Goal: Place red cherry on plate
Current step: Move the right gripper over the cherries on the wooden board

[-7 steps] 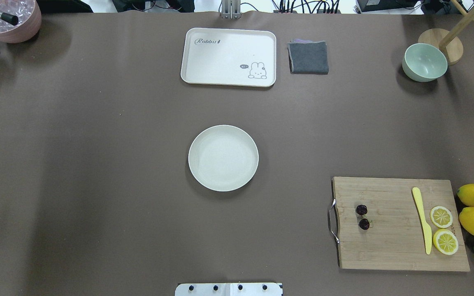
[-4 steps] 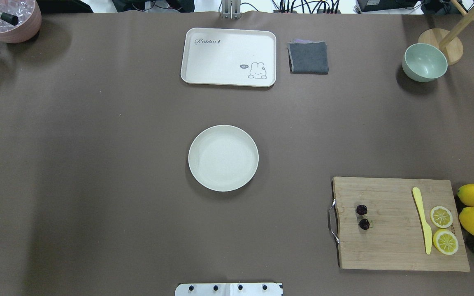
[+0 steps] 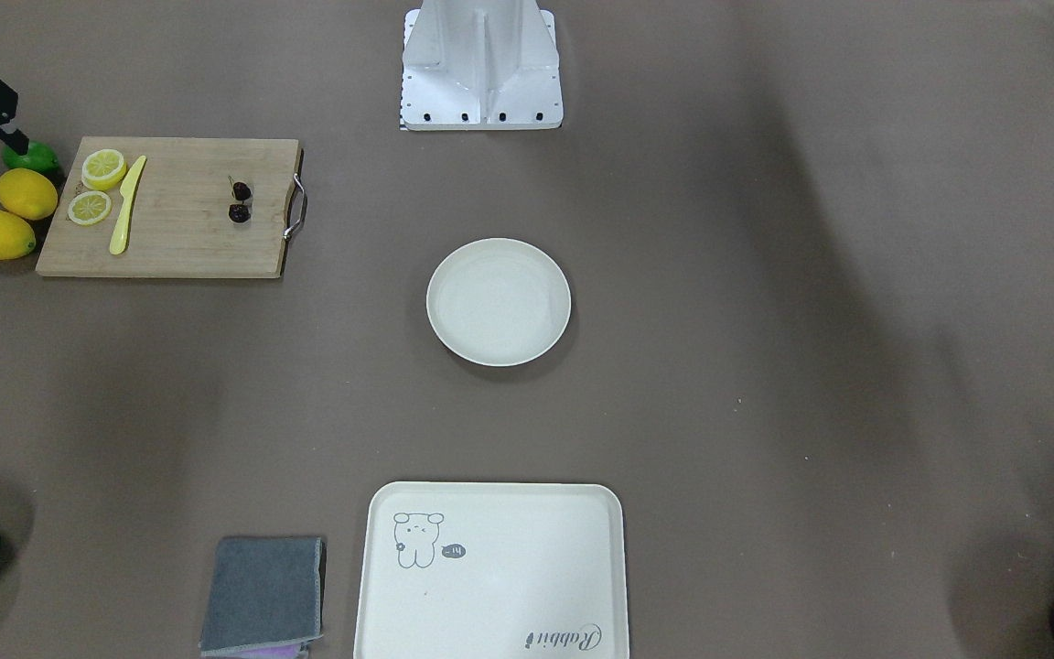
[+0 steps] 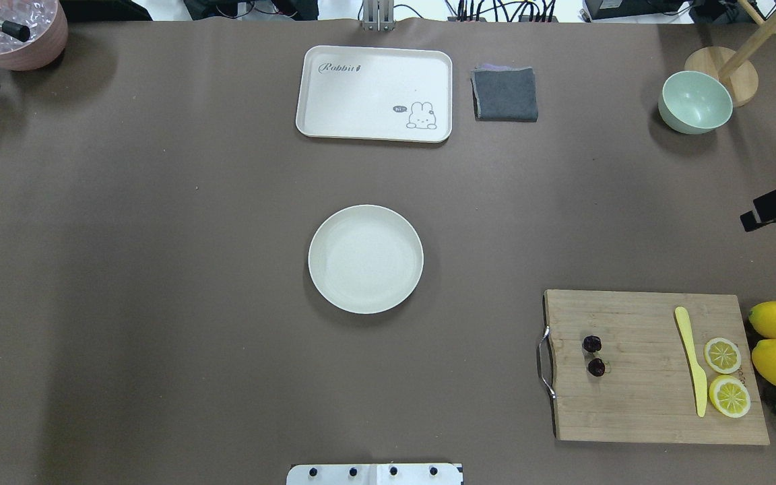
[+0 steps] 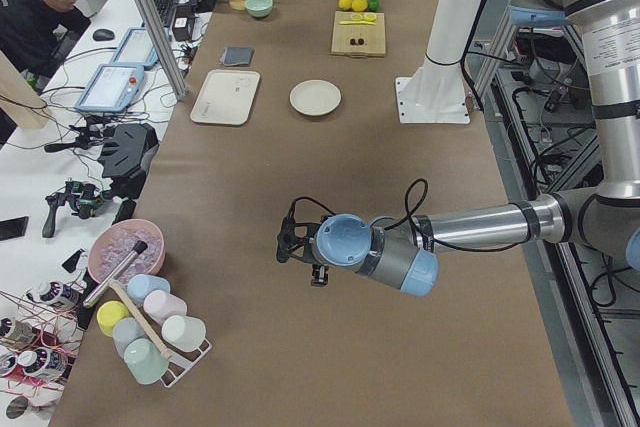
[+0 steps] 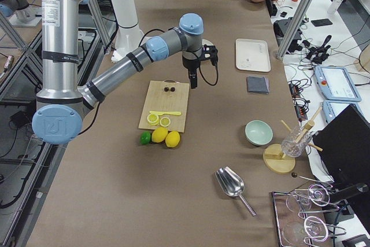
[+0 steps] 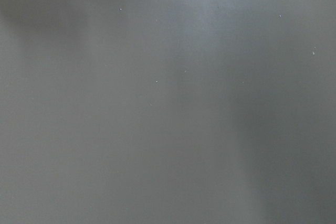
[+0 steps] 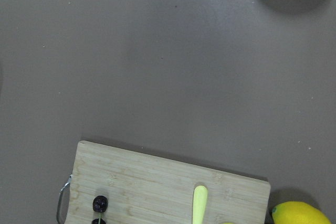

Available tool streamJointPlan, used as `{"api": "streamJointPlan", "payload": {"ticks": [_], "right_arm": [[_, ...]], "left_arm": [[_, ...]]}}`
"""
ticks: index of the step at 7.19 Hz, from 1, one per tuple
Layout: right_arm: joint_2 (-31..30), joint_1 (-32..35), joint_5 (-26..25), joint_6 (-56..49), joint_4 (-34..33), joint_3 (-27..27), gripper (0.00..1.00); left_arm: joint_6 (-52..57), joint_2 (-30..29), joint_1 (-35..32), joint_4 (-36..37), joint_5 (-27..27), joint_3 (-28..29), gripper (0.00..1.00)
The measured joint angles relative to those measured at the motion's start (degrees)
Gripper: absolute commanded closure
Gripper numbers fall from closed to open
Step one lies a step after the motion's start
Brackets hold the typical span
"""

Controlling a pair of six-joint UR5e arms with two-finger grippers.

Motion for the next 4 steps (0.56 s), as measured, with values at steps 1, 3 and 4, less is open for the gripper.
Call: {"api": "streamJointPlan", "payload": {"ticks": [1,3,4], "right_arm": [[0.6,-4.4,-3.4,5.3,0.1,1.7,0.02],[1.0,-12.3,-9.8,12.7,0.1,4.3,0.04],[1.0,-16.4,-12.6,16.5,0.0,5.5,0.03]], "left_arm": [[0.0,-0.1,0.0,0.1,0.0,0.0,0.01],[-0.1,-0.4,0.0,0.2,0.0,-0.1,0.01],[-0.1,-0.5,0.0,0.2,0.0,-0.3,0.01]]}}
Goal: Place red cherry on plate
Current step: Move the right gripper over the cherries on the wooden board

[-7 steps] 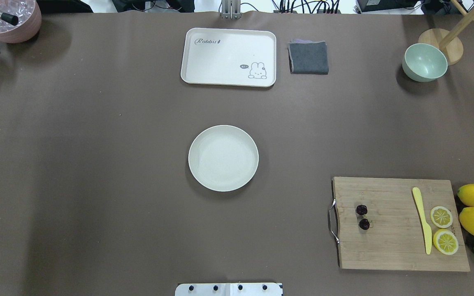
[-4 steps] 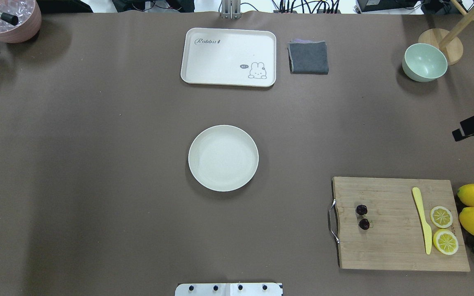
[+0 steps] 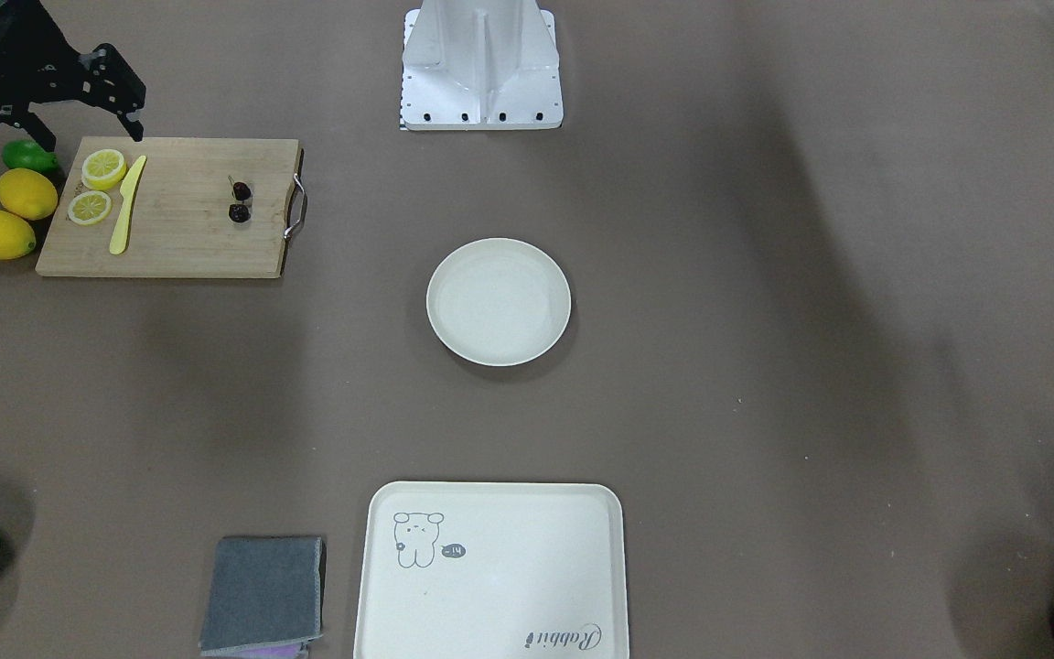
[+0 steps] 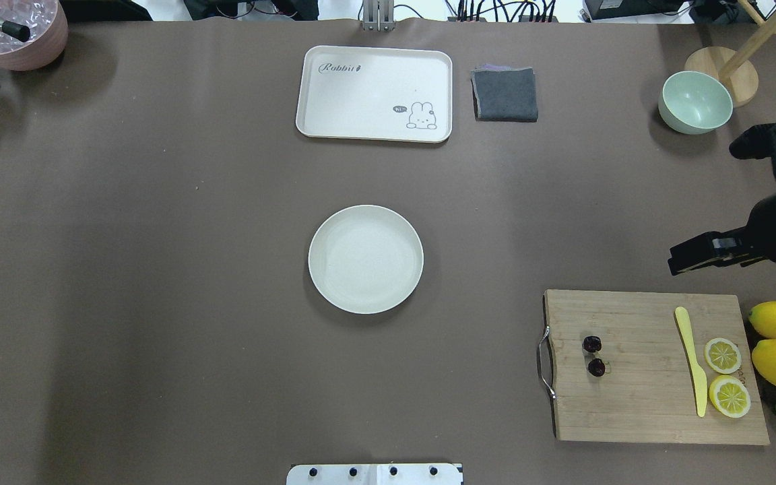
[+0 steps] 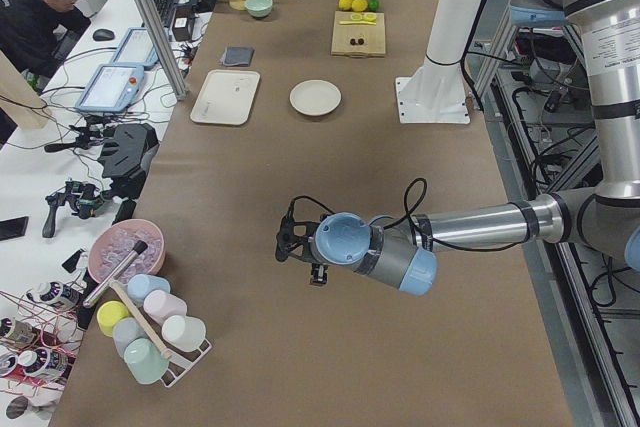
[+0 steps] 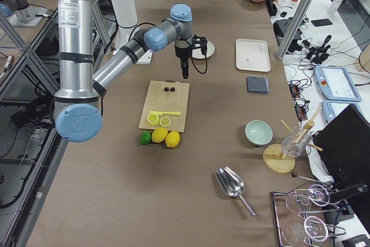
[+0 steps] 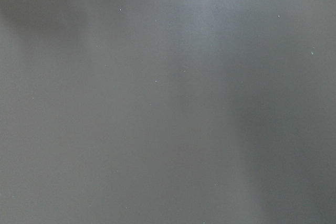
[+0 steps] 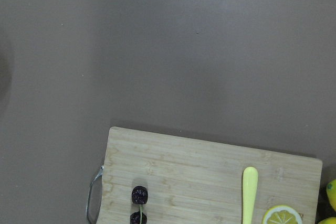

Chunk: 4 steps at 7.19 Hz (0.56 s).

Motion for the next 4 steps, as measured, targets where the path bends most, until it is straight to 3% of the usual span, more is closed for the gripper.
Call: {"api": "streamJointPlan", "payload": {"ticks": [4], "right_arm": [[-0.8,-13.2,-10.3,12.3,0.0,1.9,0.04]], "left_arm": [[0.0,-0.2,0.2,0.0,0.0,-0.1,0.01]]}}
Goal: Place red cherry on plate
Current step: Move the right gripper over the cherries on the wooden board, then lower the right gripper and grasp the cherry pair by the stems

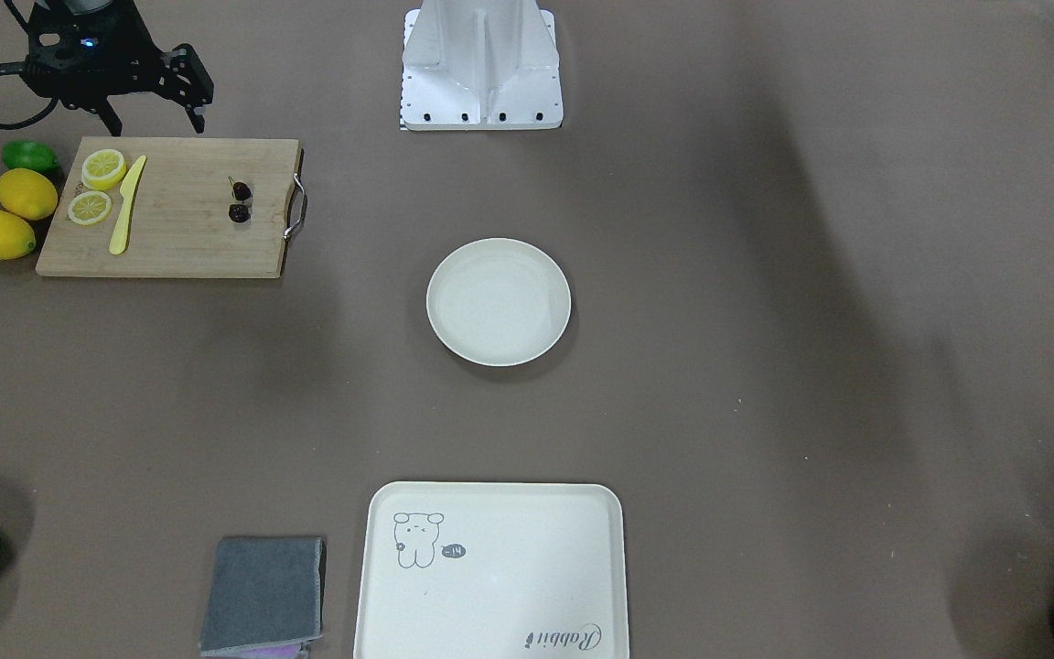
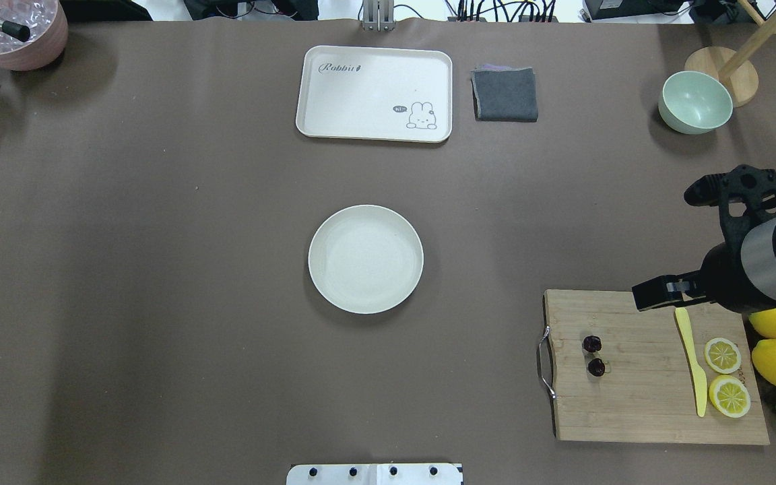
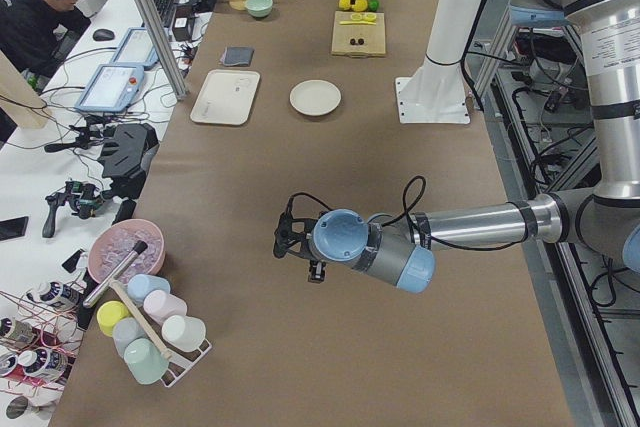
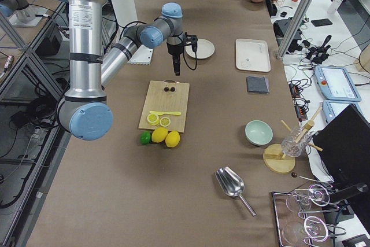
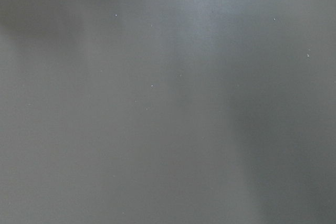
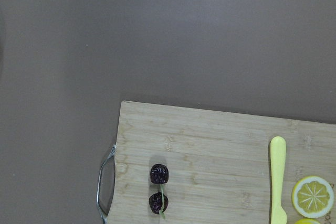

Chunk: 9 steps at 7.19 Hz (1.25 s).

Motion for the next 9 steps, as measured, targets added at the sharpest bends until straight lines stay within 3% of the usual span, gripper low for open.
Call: {"api": "streamJointPlan", "payload": {"ticks": [5,9], "right_arm": [[-2.0,-9.7,-8.8,6.0,1.3,-1.8,0.07],[-2.7,-13.3,-12.9,10.6,14.5,-12.7,0.12]], "left_arm": [[0.0,-0.1,0.3,-0.1,0.0,0.0,0.01],[0.0,-0.3,0.3,-0.1,0.0,0.0,0.01]]}}
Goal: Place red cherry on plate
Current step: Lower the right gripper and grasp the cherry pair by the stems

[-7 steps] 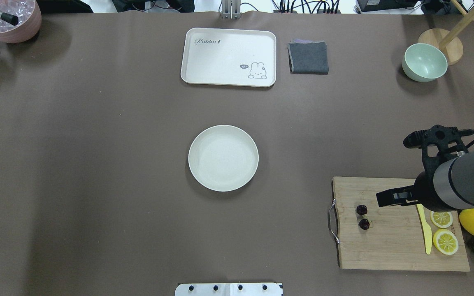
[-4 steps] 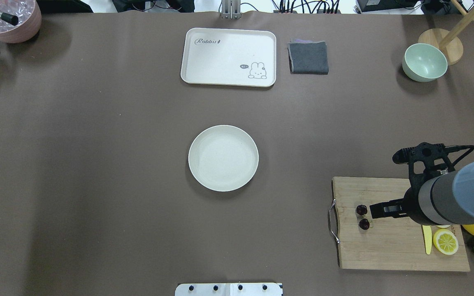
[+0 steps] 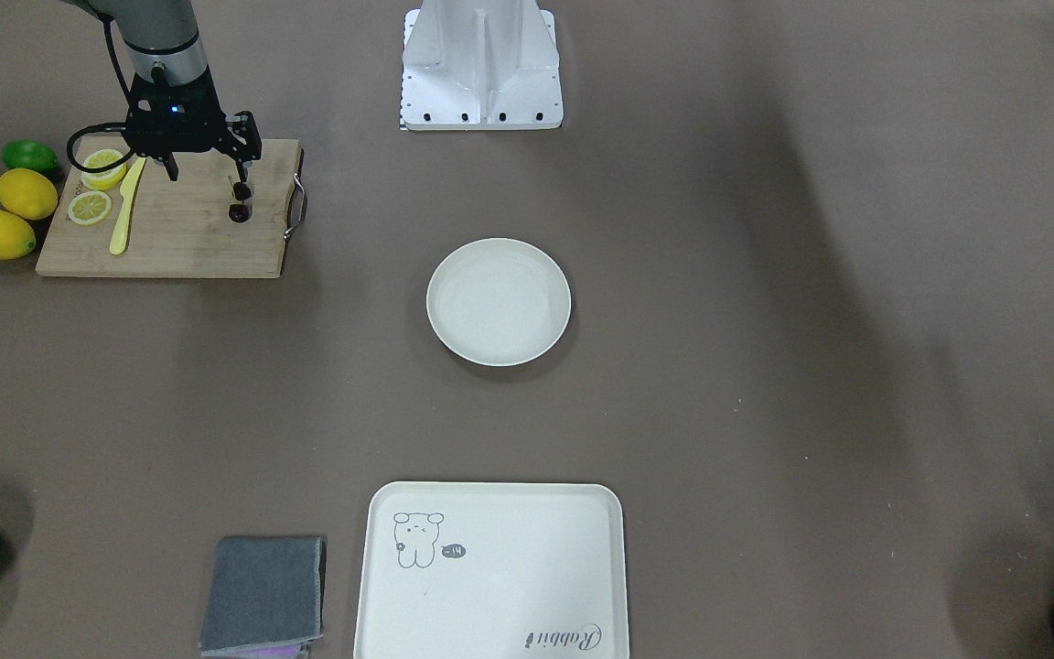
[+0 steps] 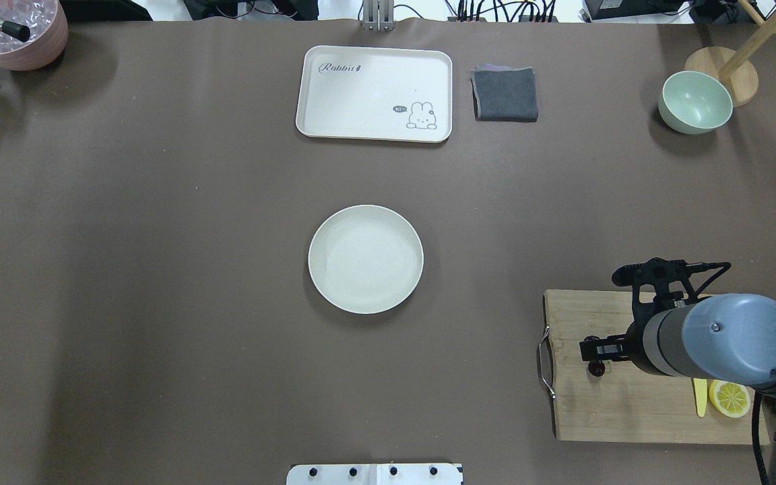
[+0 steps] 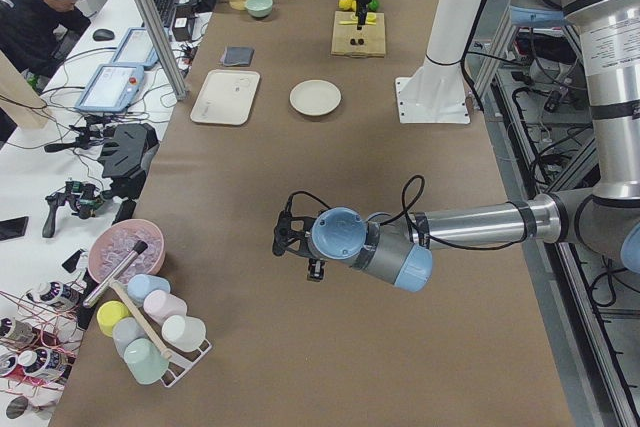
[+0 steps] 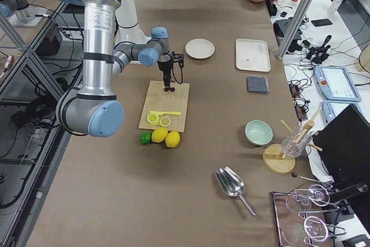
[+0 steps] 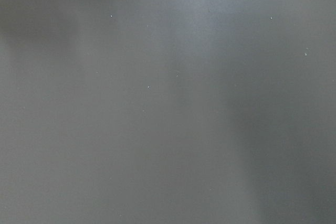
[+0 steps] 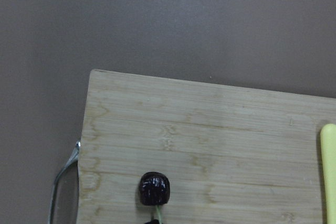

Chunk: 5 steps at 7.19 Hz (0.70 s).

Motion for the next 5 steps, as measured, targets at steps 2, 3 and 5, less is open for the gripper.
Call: {"api": "streamJointPlan", "payload": {"ticks": [2,3,5], "right_arm": [[0.0,-1.7,-1.7,2.1,3.6,-2.9,0.29],[0.0,-2.6,-2.5,3.0,4.3,-3.5,0.41],[0.0,-4.1,-3.8,5.0,4.7,-3.9,0.54]], "left_arm": [[0.0,0.0,0.0,0.1,0.0,-0.1,0.01],[0.0,-0.1,0.0,0.1,0.0,-0.1,0.01],[0.0,-0.1,0.0,0.1,0.0,-0.1,0.01]]}}
